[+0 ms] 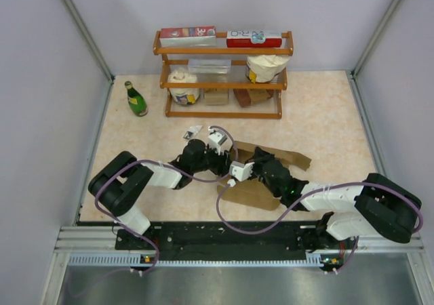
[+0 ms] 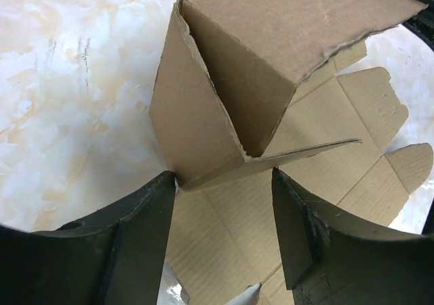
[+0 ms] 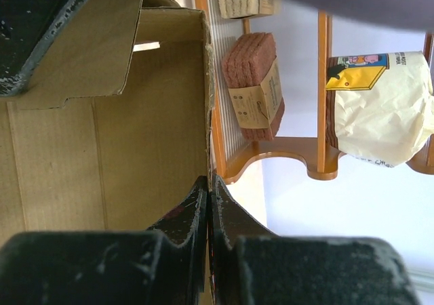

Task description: Fold the paper box

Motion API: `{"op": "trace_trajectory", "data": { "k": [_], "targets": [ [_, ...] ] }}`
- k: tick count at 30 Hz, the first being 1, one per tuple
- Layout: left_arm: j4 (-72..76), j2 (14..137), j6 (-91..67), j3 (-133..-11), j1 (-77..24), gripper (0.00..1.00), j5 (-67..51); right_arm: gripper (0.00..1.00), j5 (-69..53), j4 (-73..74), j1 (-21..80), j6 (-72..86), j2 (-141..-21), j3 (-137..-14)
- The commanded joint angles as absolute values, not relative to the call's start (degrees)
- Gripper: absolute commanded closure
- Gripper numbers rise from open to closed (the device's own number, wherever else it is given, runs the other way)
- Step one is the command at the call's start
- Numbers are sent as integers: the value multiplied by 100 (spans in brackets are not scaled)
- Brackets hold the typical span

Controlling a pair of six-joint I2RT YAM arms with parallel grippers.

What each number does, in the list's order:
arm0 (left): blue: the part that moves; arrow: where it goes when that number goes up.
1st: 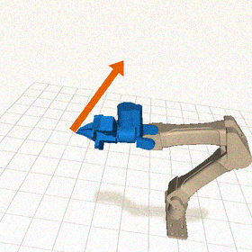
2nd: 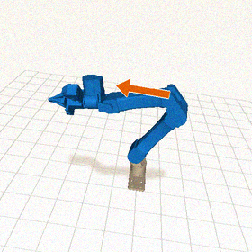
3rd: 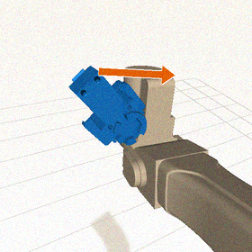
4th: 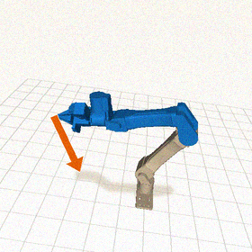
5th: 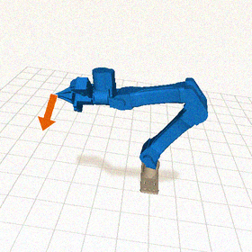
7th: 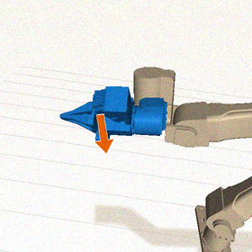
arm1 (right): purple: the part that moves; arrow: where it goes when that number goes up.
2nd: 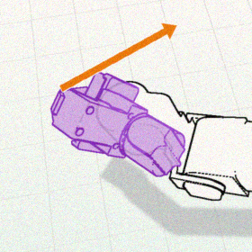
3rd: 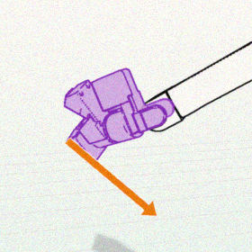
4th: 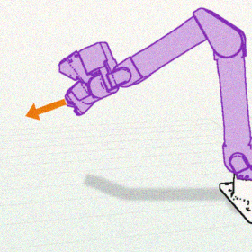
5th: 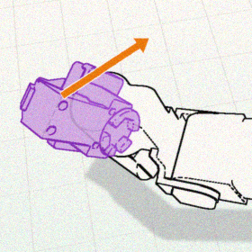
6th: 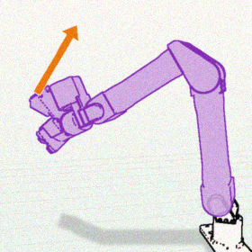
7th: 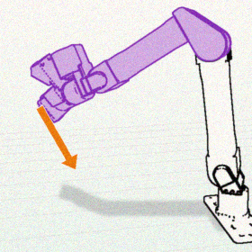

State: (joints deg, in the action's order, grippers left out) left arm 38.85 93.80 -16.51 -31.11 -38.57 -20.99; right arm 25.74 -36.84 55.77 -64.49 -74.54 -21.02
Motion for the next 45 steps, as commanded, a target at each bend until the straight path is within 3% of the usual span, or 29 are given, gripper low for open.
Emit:
{"op": "trace_trajectory", "data": {
  "k": [1,29,45],
  "targets": [
    [3999,9378,-1529,-3287,-3964,37,-1618,100,2628,-3990,5678,-6364,-7462,-2066],
    [4332,9536,-1046,-3437,-4210,39,-756,94,2523,-3806,5853,-6275,-7445,-1854],
    [4808,9853,-1055,-3296,-4728,43,350,84,2601,-3700,5994,-6108,-7444,-1846]
  ]
}}
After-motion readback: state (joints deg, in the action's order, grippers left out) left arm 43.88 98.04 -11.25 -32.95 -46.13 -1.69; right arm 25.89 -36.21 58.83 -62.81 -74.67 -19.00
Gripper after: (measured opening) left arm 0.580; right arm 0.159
